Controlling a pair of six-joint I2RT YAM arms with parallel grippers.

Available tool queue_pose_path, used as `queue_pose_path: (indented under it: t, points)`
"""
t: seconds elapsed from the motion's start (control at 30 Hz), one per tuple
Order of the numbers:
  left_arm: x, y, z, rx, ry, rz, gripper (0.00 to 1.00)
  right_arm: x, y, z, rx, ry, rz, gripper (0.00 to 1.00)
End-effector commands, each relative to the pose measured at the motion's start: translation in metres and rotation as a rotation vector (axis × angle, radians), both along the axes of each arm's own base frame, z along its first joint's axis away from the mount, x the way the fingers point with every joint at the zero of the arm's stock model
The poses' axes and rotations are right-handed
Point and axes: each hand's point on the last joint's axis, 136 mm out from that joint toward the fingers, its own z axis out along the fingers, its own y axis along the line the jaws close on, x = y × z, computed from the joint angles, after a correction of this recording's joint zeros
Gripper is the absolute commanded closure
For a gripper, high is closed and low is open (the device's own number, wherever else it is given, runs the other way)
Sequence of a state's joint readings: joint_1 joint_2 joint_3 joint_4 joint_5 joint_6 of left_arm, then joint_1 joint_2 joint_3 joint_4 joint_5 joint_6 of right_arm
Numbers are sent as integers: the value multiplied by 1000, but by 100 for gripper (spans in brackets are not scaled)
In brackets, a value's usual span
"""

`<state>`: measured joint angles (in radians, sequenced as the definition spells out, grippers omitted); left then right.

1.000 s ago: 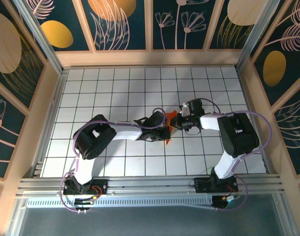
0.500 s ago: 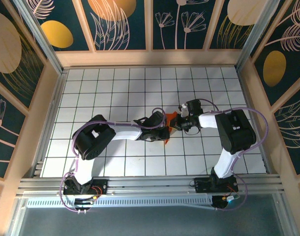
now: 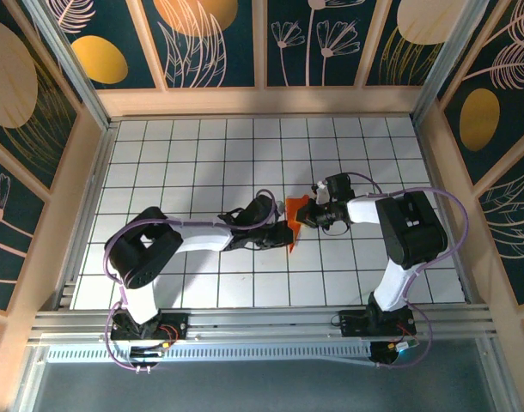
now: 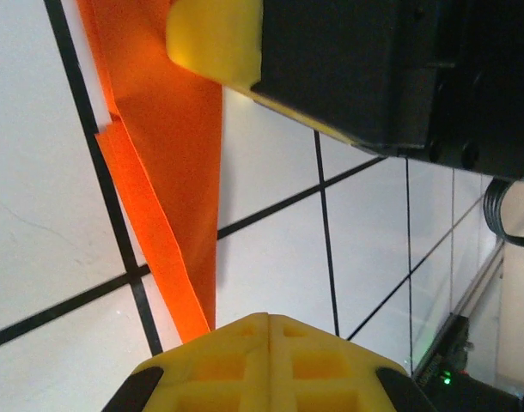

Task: Fold a paper plane with a square sheet of paper (fold left side to right side)
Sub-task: Fold the wing for the fifth time at the center of the table.

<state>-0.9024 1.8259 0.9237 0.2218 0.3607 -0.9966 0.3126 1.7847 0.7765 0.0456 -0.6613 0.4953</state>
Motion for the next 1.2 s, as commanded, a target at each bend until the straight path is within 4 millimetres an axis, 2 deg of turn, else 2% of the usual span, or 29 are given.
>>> queue_pose_path:
  t: [0.0, 0.17, 0.5, 1.17]
  points:
    - [-1, -9, 11, -85, 22, -4, 95, -26, -18, -42, -132, 109, -2, 100]
    - [-3, -17, 8, -115, 46, -23, 95, -27, -18, -44, -136, 115, 2, 100]
    - [-13, -10, -12, -69, 93, -44, 95, -28, -20, -46, -149, 114, -1, 100]
    - [-18, -8, -34, -46, 128, -46, 95, -28, -20, -47, -155, 113, 1, 100]
